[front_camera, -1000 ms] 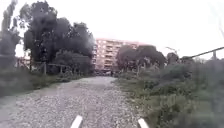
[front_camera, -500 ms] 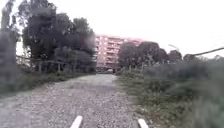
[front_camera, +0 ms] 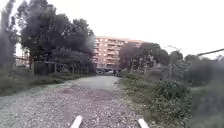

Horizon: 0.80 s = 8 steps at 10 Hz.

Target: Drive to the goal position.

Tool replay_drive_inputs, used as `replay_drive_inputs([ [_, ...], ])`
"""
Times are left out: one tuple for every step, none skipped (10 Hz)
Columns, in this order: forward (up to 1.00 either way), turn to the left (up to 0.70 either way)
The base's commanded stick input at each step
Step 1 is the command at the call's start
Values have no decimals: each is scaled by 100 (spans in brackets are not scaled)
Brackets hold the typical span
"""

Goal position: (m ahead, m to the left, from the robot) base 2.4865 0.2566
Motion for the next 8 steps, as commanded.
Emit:
replay_drive_inputs([
  [100, 0],
  [100, 0],
  [100, 0],
  [100, 0],
  [100, 0],
  [100, 0],
  [100, 0],
  [100, 0],
])
